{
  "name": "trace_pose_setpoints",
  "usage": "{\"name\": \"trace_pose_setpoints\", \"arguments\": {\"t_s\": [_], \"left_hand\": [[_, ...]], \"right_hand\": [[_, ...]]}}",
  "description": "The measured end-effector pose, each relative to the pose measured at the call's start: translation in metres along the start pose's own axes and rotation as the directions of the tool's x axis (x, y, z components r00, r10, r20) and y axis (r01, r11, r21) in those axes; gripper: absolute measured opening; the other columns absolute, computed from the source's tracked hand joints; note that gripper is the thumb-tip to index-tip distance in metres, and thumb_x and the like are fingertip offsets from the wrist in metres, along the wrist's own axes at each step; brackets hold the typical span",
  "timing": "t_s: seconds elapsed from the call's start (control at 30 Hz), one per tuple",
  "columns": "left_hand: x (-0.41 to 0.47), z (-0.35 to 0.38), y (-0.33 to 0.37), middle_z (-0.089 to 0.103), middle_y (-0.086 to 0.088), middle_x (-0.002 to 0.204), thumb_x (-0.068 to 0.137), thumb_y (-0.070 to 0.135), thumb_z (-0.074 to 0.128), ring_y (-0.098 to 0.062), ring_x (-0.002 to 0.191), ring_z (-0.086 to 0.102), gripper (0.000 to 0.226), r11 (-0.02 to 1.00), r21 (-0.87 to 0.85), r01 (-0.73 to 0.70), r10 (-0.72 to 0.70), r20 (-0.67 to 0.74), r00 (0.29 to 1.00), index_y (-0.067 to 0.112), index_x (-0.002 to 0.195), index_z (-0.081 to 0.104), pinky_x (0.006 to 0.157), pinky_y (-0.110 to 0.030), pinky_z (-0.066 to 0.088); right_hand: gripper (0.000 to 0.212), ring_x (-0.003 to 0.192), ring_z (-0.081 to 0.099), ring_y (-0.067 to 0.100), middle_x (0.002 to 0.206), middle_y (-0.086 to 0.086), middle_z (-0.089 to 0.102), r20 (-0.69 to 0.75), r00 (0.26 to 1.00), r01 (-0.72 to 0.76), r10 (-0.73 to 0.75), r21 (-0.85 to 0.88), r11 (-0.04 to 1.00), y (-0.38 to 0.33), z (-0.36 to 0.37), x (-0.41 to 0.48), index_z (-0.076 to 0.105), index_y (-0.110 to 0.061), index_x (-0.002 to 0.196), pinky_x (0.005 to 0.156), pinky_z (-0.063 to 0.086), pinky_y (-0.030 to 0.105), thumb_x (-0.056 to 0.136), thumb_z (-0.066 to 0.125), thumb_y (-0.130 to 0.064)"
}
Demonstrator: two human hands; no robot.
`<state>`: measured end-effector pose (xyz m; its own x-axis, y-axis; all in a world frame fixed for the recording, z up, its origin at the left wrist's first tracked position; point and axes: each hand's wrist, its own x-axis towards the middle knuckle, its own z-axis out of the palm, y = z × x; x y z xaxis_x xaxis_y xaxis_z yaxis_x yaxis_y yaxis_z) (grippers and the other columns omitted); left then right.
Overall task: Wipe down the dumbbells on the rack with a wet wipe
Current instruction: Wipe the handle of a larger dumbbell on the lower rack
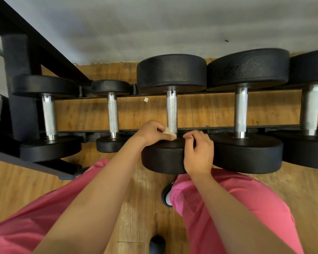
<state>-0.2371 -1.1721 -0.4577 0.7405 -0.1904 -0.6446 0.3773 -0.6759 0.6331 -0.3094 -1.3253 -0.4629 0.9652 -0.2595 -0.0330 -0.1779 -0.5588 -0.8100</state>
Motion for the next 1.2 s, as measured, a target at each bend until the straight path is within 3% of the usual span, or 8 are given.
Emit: {"name": "trace_pose_setpoints", "arguments": {"t_s": [0.17,0.3,0.47,0.63,0.83,1.0,1.1,1.2], "left_hand": [[-0.001,-0.002,-0.006,0.054,0.006,0.073,0.081,0.027,0.077,-0.01,0.075,0.051,0.024,0.998,-0.06,-0.008,0.005,-0.044,0.999,0.022,0.064,0.061,0.063,-0.023,0.036],[0.002,0.004,-0.003,0.048,0.002,0.069,0.08,0.036,0.077,-0.01,0.068,0.047,0.032,0.998,-0.059,-0.038,0.032,-0.107,0.994,0.004,0.081,0.07,0.06,-0.022,0.034],[0.009,0.001,-0.004,0.07,-0.003,0.104,0.076,0.037,0.079,-0.013,0.088,0.067,0.043,0.985,-0.172,-0.027,0.014,-0.077,0.997,0.009,0.108,0.071,0.086,-0.03,0.056],[0.008,0.0,-0.001,0.068,-0.001,0.085,0.075,0.026,0.082,-0.002,0.069,0.065,0.022,0.987,-0.152,-0.047,0.03,-0.117,0.993,0.011,0.086,0.069,0.066,-0.014,0.052],[0.01,0.0,-0.004,0.067,-0.009,0.107,0.073,0.015,0.084,-0.013,0.092,0.068,0.044,0.952,-0.307,-0.005,-0.028,-0.105,0.994,0.0,0.111,0.067,0.074,-0.019,0.058],[0.012,0.001,-0.002,0.069,-0.004,0.093,0.071,0.02,0.086,-0.012,0.089,0.068,0.032,0.961,-0.278,0.002,-0.044,-0.147,0.988,-0.002,0.09,0.071,0.068,-0.016,0.055],[0.011,0.002,0.002,0.07,0.001,0.098,0.072,0.024,0.084,-0.01,0.092,0.066,0.034,0.962,-0.273,0.0,-0.037,-0.128,0.991,0.005,0.099,0.072,0.081,-0.021,0.054],[0.01,0.003,0.009,0.071,-0.001,0.094,0.072,0.029,0.084,-0.01,0.086,0.066,0.037,0.973,-0.229,-0.01,-0.021,-0.132,0.991,0.008,0.1,0.072,0.074,-0.019,0.054]], "right_hand": [[0.041,0.084,0.056,0.018,0.084,-0.003,0.065,0.0,1.0,0.0,0.0,0.004,1.0,0.001,0.0,0.0,0.067,-0.014,0.084,0.084,0.04,0.036,0.088,0.031,-0.033],[0.041,0.084,0.056,0.019,0.083,-0.002,0.064,-0.002,1.0,0.005,-0.005,0.001,1.0,0.002,0.0,0.0,0.067,-0.013,0.082,0.082,0.039,0.036,0.088,0.031,-0.033],[0.041,0.082,0.056,0.018,0.081,-0.002,0.064,0.002,1.0,0.008,-0.008,0.004,1.0,0.002,0.0,0.001,0.067,-0.014,0.079,0.082,0.041,0.039,0.087,0.031,-0.032],[0.041,0.081,0.055,0.019,0.08,-0.002,0.063,0.003,1.0,0.01,-0.01,-0.002,1.0,0.002,0.0,0.0,0.066,-0.013,0.078,0.083,0.041,0.039,0.087,0.031,-0.032],[0.041,0.08,0.055,0.018,0.08,-0.002,0.063,0.003,1.0,0.011,-0.011,-0.002,1.0,0.001,0.0,0.0,0.066,-0.014,0.077,0.083,0.04,0.036,0.086,0.03,-0.032],[0.041,0.081,0.055,0.017,0.08,-0.003,0.063,0.007,1.0,0.013,-0.013,0.002,1.0,0.002,0.0,0.0,0.066,-0.015,0.077,0.082,0.038,0.034,0.087,0.03,-0.032],[0.041,0.081,0.054,0.016,0.08,-0.003,0.063,0.006,1.0,0.01,-0.01,-0.006,1.0,0.003,0.0,0.001,0.066,-0.015,0.077,0.082,0.036,0.031,0.086,0.03,-0.032],[0.041,0.081,0.054,0.016,0.08,-0.003,0.063,0.006,1.0,0.015,-0.015,-0.016,1.0,0.004,0.001,0.0,0.065,-0.015,0.077,0.08,0.033,0.027,0.087,0.03,-0.032]]}}
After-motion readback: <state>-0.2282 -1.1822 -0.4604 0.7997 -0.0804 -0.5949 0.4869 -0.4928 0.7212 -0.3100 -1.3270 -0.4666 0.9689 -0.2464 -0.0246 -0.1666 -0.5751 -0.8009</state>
